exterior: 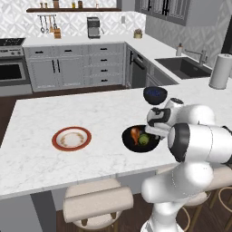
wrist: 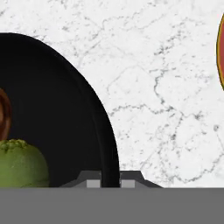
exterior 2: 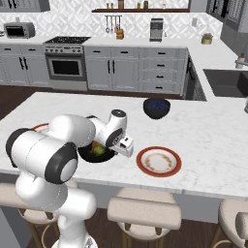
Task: Pick the chicken drumstick and lime from their plates and place them in the bowl. Then put the bowl in the fridge.
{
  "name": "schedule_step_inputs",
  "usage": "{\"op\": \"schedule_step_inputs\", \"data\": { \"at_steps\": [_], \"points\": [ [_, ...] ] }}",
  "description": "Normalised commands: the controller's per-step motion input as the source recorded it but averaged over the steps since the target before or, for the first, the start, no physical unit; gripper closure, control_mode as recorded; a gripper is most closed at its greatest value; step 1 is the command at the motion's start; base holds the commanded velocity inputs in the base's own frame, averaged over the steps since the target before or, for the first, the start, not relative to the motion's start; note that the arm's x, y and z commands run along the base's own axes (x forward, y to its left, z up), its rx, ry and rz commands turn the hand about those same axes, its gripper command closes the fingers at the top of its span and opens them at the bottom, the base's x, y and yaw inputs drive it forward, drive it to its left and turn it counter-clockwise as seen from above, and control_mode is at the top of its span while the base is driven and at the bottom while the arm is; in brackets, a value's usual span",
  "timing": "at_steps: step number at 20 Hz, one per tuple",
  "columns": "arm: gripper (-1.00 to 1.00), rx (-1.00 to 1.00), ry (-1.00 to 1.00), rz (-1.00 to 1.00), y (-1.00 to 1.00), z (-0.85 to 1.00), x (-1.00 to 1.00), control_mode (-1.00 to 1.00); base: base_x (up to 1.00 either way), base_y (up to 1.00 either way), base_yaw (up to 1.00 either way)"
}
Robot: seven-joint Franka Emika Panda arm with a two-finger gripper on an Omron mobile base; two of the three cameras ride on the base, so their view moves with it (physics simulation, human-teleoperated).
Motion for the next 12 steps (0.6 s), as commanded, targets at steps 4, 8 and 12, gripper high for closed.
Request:
{"op": "schedule_step_inputs", "data": {
  "at_steps": [4, 8, 12],
  "points": [
    [1.00, 0.14, 0.00, 0.00, -0.09, 0.62, -0.49, -1.00, 0.00, 0.00, 0.00],
    [1.00, 0.14, 0.00, 0.00, 0.00, 0.60, -0.73, -1.00, 0.00, 0.00, 0.00],
    [1.00, 0.05, 0.00, 0.00, 0.00, 0.65, -0.90, -1.00, 0.00, 0.00, 0.00]
  ]
}}
